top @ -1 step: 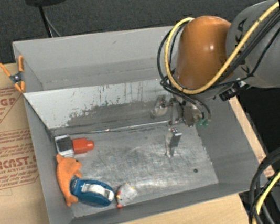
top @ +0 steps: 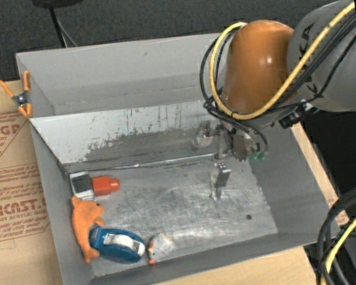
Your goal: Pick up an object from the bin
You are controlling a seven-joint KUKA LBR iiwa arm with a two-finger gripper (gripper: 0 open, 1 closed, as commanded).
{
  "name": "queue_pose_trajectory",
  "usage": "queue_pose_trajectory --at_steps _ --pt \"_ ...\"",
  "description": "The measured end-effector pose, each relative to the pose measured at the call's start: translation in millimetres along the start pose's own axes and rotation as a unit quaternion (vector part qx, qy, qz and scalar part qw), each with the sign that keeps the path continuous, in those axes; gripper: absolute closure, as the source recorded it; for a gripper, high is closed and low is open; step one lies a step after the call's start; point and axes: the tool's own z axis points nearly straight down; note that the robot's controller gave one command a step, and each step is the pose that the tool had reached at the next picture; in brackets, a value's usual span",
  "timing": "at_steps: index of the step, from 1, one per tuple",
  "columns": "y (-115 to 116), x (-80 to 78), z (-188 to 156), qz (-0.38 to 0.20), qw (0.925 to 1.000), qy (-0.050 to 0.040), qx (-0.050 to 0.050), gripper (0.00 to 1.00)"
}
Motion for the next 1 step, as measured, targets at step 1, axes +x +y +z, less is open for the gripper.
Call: queue_pose_trajectory --at_steps 1 --pt "47.0 16.7 32.7 -0.032 0.9995 -0.0012 0.001 0.0"
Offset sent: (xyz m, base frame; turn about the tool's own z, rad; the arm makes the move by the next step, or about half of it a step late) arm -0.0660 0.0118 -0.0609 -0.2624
